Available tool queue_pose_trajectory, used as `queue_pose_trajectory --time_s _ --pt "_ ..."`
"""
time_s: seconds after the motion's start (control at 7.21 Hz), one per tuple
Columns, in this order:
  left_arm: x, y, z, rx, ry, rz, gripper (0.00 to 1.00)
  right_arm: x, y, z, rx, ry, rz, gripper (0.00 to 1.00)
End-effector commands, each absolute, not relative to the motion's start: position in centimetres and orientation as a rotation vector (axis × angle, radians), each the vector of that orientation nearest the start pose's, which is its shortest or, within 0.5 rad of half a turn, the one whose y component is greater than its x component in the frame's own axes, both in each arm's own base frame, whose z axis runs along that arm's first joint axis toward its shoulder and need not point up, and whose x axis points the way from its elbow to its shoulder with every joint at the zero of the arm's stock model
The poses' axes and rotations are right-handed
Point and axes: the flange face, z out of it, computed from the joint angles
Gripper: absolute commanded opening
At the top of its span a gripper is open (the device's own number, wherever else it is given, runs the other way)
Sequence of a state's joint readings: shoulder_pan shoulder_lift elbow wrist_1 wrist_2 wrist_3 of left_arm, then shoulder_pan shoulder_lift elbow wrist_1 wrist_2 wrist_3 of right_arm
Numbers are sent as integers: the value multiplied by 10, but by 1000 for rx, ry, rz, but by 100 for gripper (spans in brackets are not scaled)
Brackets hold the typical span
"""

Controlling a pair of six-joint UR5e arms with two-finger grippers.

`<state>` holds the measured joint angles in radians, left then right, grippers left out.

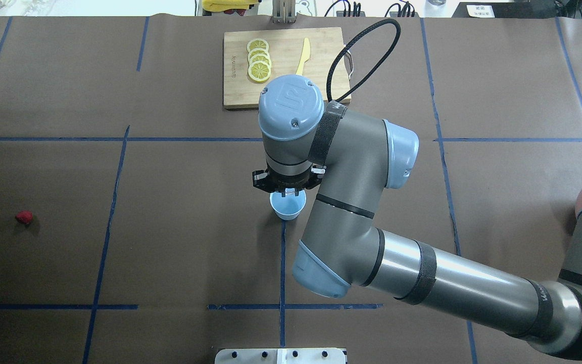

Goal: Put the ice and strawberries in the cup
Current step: 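Carry the ice cube with the right gripper over the blue cup, then open the right gripper to drop the ice cube into the cup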

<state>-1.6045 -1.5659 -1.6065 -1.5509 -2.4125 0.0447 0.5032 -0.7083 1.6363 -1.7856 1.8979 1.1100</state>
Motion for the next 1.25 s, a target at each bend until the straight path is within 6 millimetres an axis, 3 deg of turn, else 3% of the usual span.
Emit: queue_pose_trajectory --time_s 0.0,0.28,0.42,0.97,1.11 --pt "-76 -488 640 44 840 15 100 -561 -423 124 56 -781 -77 19" --pt "-76 -489 639 46 839 16 100 -561 -423 126 58 -778 -83 86" --pt "-76 -489 640 44 840 15 100 -562 -423 128 57 -773 -81 94" --pt "-75 -489 639 45 841 16 100 -559 -424 127 57 -776 -74 98" --pt "-75 -490 638 46 841 17 100 -538 -433 119 80 -784 -49 99"
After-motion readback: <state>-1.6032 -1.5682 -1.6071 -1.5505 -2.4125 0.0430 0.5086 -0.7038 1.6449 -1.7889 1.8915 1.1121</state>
